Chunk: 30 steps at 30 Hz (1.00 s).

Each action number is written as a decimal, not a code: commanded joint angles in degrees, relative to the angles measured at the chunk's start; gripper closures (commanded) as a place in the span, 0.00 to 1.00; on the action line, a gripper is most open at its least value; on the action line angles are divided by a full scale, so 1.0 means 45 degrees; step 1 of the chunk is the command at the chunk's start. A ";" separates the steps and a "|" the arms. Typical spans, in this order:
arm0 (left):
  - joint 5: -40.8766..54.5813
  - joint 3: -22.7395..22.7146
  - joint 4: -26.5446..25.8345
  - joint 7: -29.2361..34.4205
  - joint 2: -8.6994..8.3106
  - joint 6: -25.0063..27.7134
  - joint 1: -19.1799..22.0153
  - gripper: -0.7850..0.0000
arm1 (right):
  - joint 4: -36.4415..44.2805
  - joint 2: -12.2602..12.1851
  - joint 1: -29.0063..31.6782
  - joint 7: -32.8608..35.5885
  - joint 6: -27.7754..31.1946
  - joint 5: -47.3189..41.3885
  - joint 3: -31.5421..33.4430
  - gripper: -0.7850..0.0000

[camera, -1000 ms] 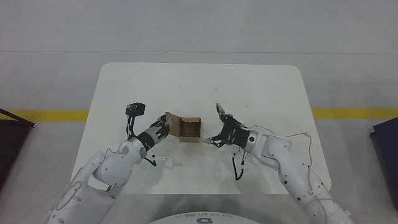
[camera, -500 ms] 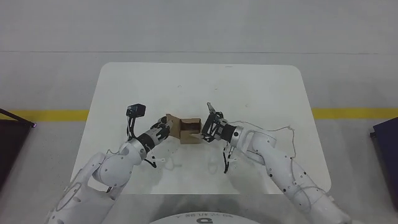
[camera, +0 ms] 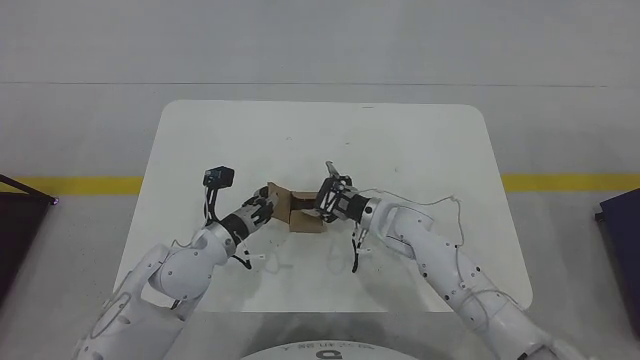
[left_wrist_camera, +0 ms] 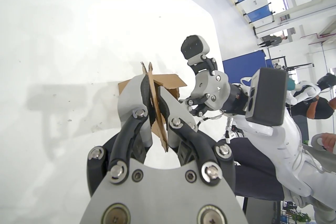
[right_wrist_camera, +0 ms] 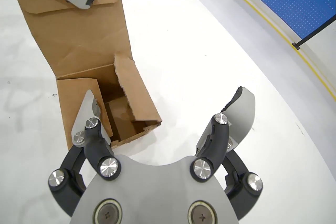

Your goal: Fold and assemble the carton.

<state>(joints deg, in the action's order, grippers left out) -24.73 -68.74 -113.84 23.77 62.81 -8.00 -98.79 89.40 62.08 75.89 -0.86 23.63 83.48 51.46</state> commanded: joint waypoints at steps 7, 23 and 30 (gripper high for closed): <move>-0.0105 -0.0060 -0.0029 0.0032 0.0003 -0.0090 -0.0039 1.00 | 0.1541 -0.0297 0.0685 0.0414 -0.0275 -0.0415 0.1605 0.00; -0.0046 0.0064 0.0020 -0.0069 0.0051 0.0076 -0.0058 1.00 | -0.1254 0.0553 -0.1124 0.0674 -0.0765 -0.0073 -0.0612 0.00; -0.0482 0.0106 0.0032 0.0218 0.0027 0.0374 0.0046 0.00 | -0.1145 0.0571 -0.0986 -0.0093 -0.0944 -0.0576 -0.0149 0.00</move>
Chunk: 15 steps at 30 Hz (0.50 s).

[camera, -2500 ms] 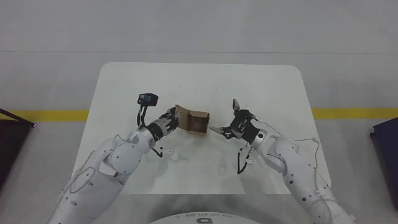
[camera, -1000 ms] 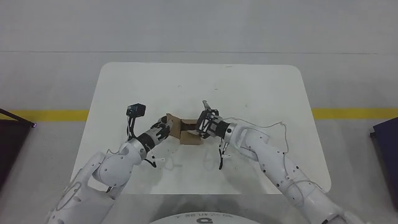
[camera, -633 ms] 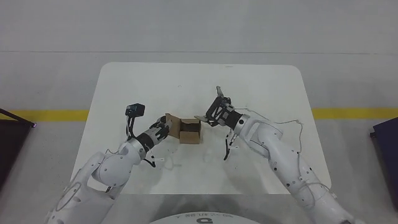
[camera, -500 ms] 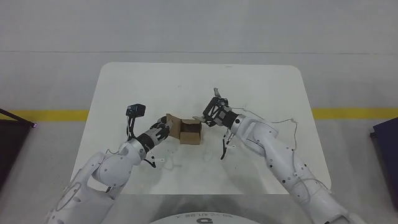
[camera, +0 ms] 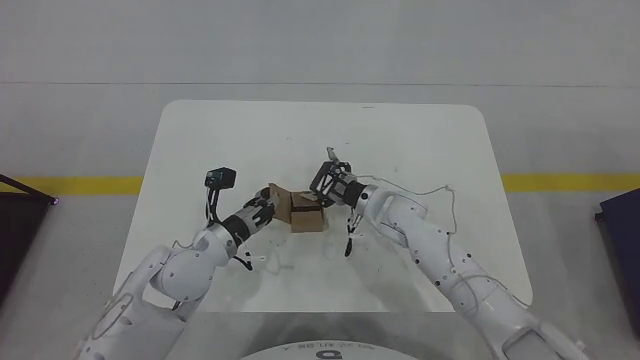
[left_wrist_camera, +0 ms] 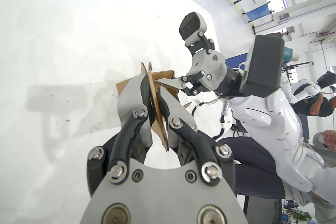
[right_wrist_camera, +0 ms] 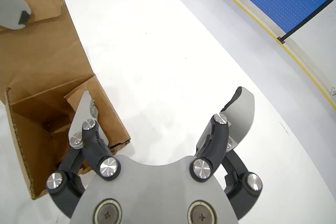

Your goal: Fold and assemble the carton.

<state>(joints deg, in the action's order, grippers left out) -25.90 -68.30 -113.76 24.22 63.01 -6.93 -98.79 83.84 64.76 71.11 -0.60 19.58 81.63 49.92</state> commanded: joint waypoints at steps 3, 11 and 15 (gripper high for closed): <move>-0.0420 -0.0093 0.0041 -0.0408 -0.0021 0.1018 0.0160 0.00 | 0.0400 -0.0169 0.0431 -0.0421 -0.0139 -0.0530 0.0952 0.00; -0.2115 -0.1171 -0.0167 -0.0276 -0.0253 0.2490 0.0036 0.00 | 0.0969 -0.0732 0.2326 -0.0640 0.0219 -0.0905 0.3267 0.00; -0.5763 -0.2130 -0.0452 0.1054 -0.0594 0.3532 -0.0245 0.00 | 0.1147 -0.0915 0.3389 -0.0888 0.0683 -0.0816 0.3812 0.00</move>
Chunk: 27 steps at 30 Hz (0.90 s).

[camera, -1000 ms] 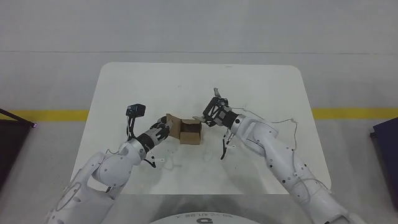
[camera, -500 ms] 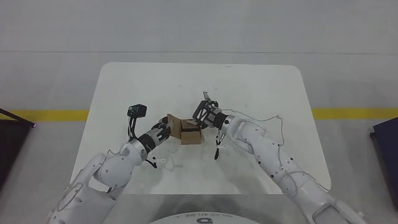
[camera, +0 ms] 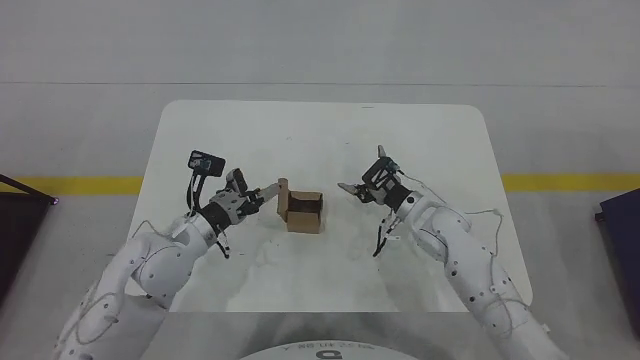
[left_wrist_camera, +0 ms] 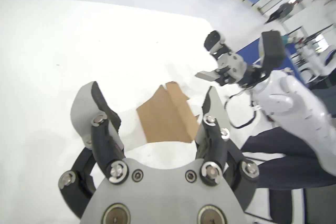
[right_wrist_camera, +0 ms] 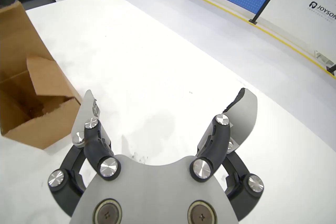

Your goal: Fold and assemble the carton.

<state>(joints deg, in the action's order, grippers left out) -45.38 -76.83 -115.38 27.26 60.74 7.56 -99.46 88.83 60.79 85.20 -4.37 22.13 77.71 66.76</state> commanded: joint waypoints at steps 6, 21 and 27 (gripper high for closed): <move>-0.2636 -0.0145 0.0097 0.0386 -0.0176 0.1178 -0.0450 0.00 | -0.0033 -0.0030 0.0792 -0.0017 0.0395 0.0272 -0.0202 0.00; -0.3198 0.1810 0.1466 -0.0097 0.0140 0.0815 0.1146 0.00 | -0.0315 0.0270 -0.0119 0.0422 0.0135 0.0617 -0.1186 0.00; -0.3164 0.2407 0.1762 -0.0159 0.0245 0.1005 0.1546 0.00 | -0.0344 0.0331 -0.0282 0.0439 0.0188 0.0743 -0.1365 0.00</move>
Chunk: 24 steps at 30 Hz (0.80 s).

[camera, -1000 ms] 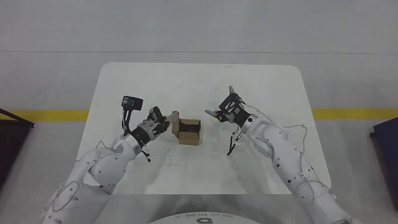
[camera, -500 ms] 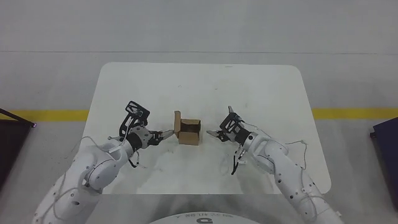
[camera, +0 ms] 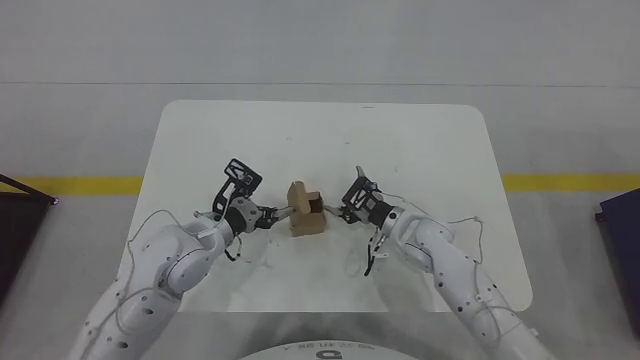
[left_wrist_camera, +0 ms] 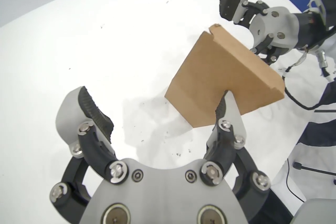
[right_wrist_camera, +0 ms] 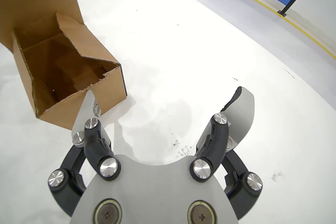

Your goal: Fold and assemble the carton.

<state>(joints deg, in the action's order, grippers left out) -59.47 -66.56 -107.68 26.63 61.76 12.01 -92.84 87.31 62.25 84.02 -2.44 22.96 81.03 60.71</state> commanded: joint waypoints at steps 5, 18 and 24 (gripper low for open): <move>-0.0197 0.0621 0.0361 -0.0021 0.0113 -0.0017 0.0390 0.00 | 0.0047 0.0034 -0.0046 0.0021 0.0031 0.0065 -0.0068 0.00; -0.0368 0.0983 0.0868 -0.0055 0.0215 -0.0150 0.0701 0.00 | 0.0191 0.0021 0.0138 -0.0021 0.0206 0.0120 0.0073 0.00; -0.0375 0.0805 0.0754 -0.0134 0.0218 -0.0359 0.0715 0.00 | 0.0216 -0.0028 0.0338 -0.0030 0.0089 -0.0149 0.0478 0.00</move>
<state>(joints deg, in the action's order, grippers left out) -61.20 -62.63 -104.09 26.05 62.77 10.55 -89.54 88.25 62.17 85.38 -2.65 23.46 80.56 62.45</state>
